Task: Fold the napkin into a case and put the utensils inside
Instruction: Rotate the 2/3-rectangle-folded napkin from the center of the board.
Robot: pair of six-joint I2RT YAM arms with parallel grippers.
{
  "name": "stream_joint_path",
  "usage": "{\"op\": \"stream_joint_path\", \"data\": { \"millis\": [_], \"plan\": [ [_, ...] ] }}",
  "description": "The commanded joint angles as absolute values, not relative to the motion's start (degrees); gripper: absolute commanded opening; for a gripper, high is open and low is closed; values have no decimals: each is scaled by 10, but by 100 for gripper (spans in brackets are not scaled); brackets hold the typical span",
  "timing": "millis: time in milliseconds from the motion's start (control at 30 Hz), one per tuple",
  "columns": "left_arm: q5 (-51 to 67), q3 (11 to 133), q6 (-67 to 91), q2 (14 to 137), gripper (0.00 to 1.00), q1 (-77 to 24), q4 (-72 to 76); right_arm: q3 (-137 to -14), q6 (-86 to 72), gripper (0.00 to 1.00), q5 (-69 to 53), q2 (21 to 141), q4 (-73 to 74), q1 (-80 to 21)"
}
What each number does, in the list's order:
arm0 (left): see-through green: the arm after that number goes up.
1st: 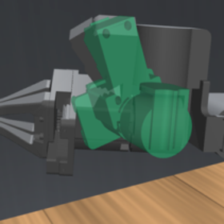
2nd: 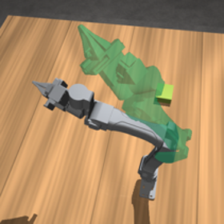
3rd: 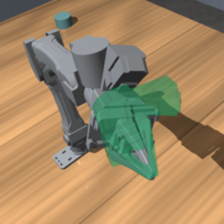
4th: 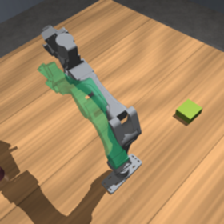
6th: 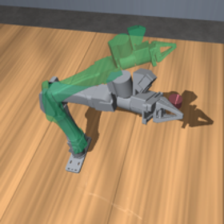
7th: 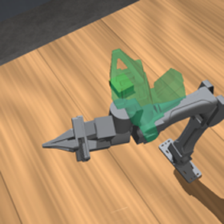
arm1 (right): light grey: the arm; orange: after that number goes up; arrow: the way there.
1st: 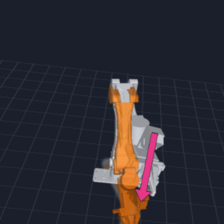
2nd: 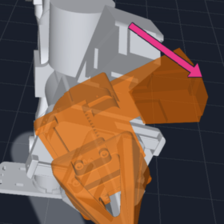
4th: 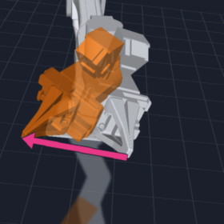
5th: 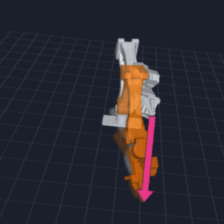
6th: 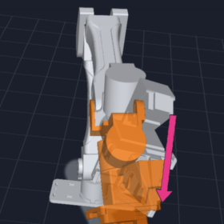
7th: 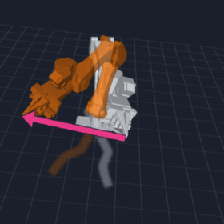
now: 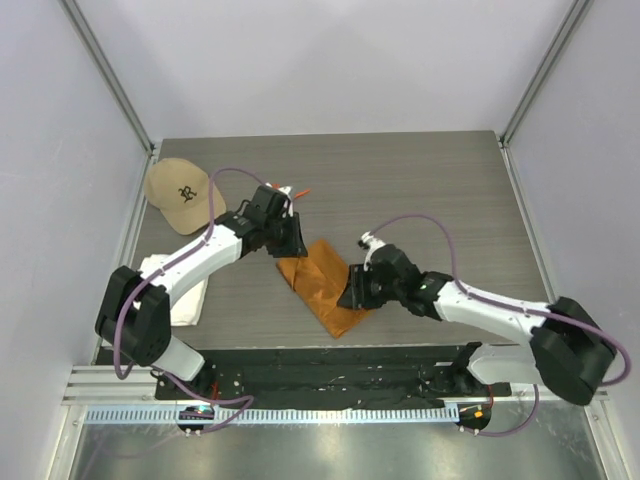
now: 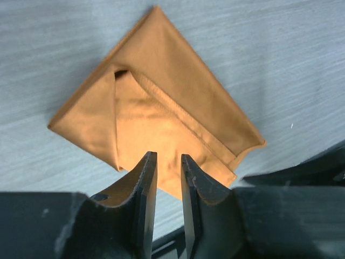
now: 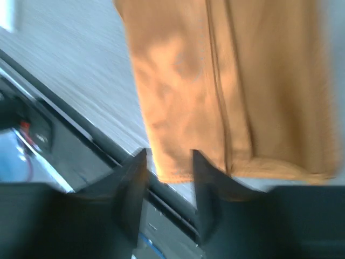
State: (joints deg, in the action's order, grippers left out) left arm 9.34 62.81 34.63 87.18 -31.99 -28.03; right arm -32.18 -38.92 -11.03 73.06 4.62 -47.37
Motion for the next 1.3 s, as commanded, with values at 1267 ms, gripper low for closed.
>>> {"op": "stream_joint_path", "data": {
  "millis": [1267],
  "plan": [
    [-20,669,346,994,14,-416,-254,-254,-344,62,-233,764,-85,-359]
  ]
}}
